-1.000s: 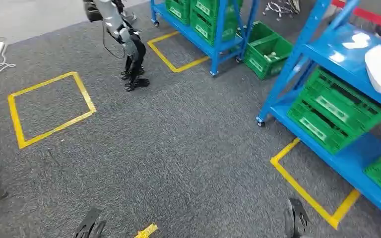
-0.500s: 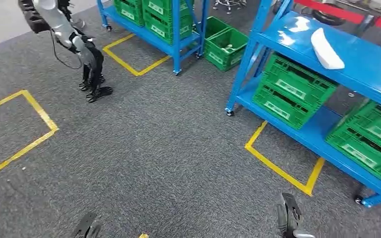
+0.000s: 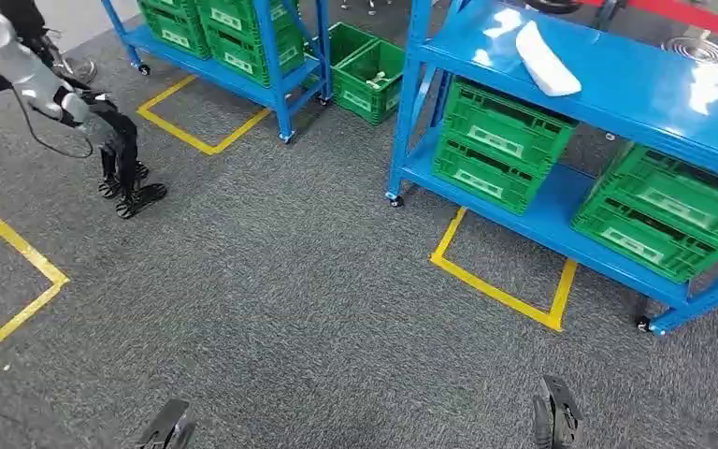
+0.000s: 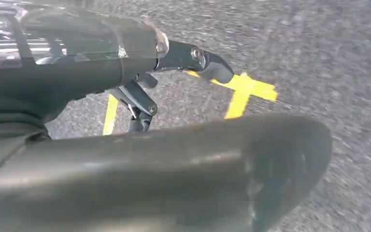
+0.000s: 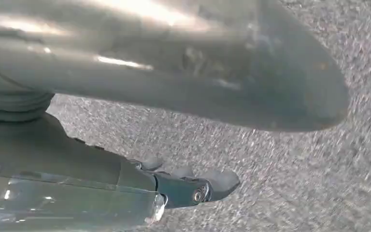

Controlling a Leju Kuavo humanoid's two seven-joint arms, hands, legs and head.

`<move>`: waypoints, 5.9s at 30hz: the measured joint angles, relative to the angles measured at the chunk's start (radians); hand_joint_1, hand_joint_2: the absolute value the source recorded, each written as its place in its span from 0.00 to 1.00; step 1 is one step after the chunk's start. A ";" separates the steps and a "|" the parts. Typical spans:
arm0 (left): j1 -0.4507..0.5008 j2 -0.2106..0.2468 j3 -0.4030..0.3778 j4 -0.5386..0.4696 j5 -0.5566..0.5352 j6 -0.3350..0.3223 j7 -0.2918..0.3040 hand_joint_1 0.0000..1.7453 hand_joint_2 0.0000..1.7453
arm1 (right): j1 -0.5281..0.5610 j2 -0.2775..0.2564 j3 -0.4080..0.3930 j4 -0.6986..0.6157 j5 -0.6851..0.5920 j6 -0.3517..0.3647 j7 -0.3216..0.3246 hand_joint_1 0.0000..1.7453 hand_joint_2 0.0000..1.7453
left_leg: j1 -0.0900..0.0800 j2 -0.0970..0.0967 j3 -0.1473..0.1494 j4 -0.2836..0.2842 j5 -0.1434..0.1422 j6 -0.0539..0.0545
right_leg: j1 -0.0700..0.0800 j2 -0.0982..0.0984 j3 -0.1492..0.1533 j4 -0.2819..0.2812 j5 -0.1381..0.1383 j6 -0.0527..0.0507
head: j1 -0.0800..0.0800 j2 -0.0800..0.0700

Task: Take the parts from the cabinet and place them on the table.

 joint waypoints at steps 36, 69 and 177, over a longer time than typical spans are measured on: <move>-0.034 -0.054 0.005 0.012 0.009 -0.026 -0.020 0.00 0.00 | -0.014 -0.065 0.033 -0.003 -0.038 -0.015 0.021 0.00 0.00 | 0.004 -0.065 -0.125 0.236 -0.101 -0.001 | -0.003 0.044 0.024 -0.033 0.009 0.000 | -0.015 0.000; -0.060 -0.106 0.025 0.093 0.025 -0.011 -0.029 0.00 0.00 | -0.098 -0.074 0.078 -0.035 0.013 -0.003 0.047 0.00 0.00 | 0.001 -0.032 -0.013 -0.022 0.025 0.033 | -0.007 0.010 -0.007 -0.008 0.003 0.043 | -0.017 0.000; -0.054 -0.133 0.026 0.141 -0.003 -0.006 -0.031 0.00 0.00 | -0.102 -0.048 0.114 -0.016 0.022 0.002 0.065 0.00 1.00 | -0.001 -0.052 -0.058 0.003 0.048 0.040 | -0.026 0.031 0.042 -0.028 -0.018 0.058 | -0.008 0.000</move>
